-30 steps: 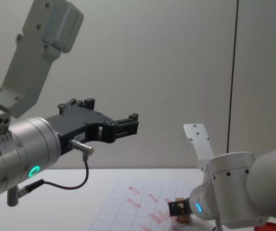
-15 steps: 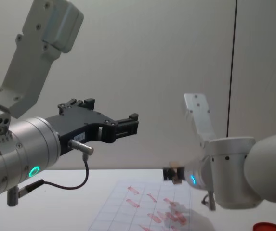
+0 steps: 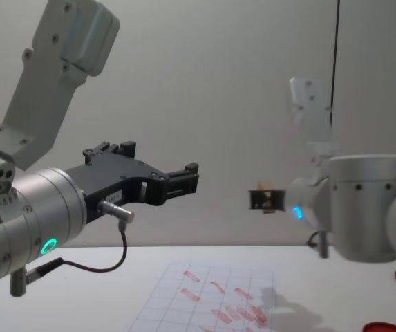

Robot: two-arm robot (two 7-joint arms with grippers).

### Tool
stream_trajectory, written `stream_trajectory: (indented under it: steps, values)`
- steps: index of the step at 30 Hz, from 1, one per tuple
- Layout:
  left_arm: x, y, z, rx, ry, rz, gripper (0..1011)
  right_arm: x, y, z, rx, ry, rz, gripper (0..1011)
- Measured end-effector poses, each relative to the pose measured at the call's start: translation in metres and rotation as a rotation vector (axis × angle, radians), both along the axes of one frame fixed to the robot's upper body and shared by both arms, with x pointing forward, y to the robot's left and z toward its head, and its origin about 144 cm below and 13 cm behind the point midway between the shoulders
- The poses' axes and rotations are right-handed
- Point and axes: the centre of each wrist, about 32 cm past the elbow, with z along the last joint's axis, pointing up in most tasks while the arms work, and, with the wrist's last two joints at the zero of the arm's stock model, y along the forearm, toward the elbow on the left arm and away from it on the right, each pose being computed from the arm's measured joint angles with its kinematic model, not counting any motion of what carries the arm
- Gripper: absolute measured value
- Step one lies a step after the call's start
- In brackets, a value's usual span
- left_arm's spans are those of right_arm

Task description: Use the one hand to pick up the stamp and affix it onto the A4 paper.

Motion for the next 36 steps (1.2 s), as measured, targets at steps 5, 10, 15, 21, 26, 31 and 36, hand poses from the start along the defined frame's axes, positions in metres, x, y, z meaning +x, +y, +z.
stream_trajectory:
  steps: [5,10,15,21,26,31,36]
  values:
    - [0.0,0.0,0.0,0.0,0.0,0.0,993,-0.011,-0.018,0.009,-0.017,-0.006,-0.03,221]
    - [0.0,0.0,0.0,0.0,0.0,0.0,993,-0.023,-0.039,0.011,-0.043,0.008,-0.061,221]
    - [0.0,0.0,0.0,0.0,0.0,0.0,993,-0.035,-0.057,0.008,-0.066,0.033,-0.088,221]
    - [0.0,0.0,0.0,0.0,0.0,0.0,993,-0.052,-0.079,-0.001,-0.099,0.077,-0.116,221]
    - [0.0,0.0,0.0,0.0,0.0,0.0,993,-0.066,-0.095,-0.009,-0.123,0.116,-0.132,220]
    - [0.0,0.0,0.0,0.0,0.0,0.0,993,-0.078,-0.106,-0.018,-0.145,0.16,-0.137,221]
    - [0.0,0.0,0.0,0.0,0.0,0.0,993,-0.086,-0.112,-0.026,-0.16,0.194,-0.137,220]
